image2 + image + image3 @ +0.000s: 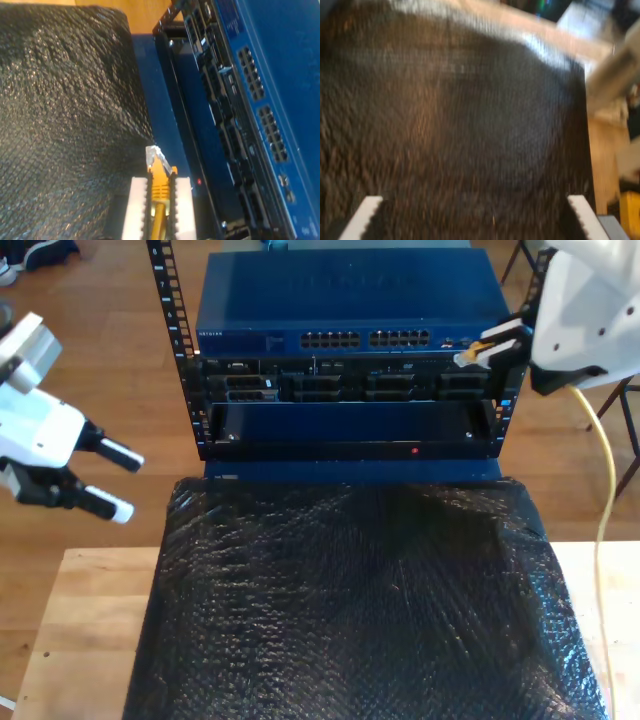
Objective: Grab the cable and plug it in
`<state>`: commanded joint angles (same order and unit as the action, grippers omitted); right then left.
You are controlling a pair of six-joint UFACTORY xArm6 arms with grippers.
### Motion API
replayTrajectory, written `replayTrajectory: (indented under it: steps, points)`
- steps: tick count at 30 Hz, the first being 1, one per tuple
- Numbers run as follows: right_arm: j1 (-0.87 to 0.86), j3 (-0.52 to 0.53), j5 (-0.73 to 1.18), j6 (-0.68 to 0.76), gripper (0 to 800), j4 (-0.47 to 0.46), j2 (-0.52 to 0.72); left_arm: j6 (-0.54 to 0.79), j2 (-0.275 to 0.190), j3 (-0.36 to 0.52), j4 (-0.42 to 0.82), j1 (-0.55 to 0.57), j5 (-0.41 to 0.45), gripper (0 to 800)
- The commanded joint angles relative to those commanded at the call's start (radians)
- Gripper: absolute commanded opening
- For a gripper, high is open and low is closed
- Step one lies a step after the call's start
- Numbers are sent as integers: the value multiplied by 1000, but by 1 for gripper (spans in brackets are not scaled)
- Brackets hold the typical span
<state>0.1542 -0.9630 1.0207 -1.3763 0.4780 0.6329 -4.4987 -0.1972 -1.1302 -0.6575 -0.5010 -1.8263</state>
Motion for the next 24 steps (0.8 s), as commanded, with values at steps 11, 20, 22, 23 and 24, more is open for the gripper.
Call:
replayTrajectory:
  steps: [11,20,22,23,24]
  points:
    - [-2,-8,0,2,0,-43,-52,230,-21,11,166,-146,-6,798]
    - [-14,2,0,2,0,-72,-87,430,-21,97,269,-288,-6,798]
    - [-14,6,-2,2,0,-77,-95,477,-23,123,288,-328,-8,798]
    - [-14,9,0,2,0,-78,-100,503,-26,133,296,-350,-8,798]
    - [-15,11,-2,2,0,-80,-101,529,-32,144,302,-368,-8,798]
